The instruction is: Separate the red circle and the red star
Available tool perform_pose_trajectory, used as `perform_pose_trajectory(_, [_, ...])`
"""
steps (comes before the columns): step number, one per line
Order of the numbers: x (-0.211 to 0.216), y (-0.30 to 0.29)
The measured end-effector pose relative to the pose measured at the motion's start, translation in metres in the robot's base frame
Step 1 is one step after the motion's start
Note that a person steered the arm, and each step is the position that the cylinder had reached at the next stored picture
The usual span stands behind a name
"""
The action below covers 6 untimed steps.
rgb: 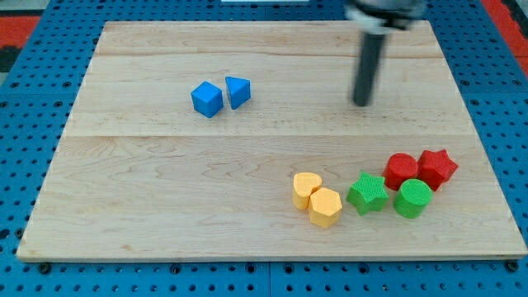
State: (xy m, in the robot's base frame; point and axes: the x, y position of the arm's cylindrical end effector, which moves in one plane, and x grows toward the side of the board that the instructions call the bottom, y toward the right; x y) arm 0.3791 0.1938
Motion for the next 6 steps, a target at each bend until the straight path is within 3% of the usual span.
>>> perform_pose_trajectory(1, [0.066, 0.094])
perform_pose_trajectory(2, [0.157, 0.122])
perform_pose_trajectory(3, [0.162, 0.006])
perform_pose_trajectory(4, [0.101, -0.031])
perform_pose_trajectory(6, [0.067, -0.062])
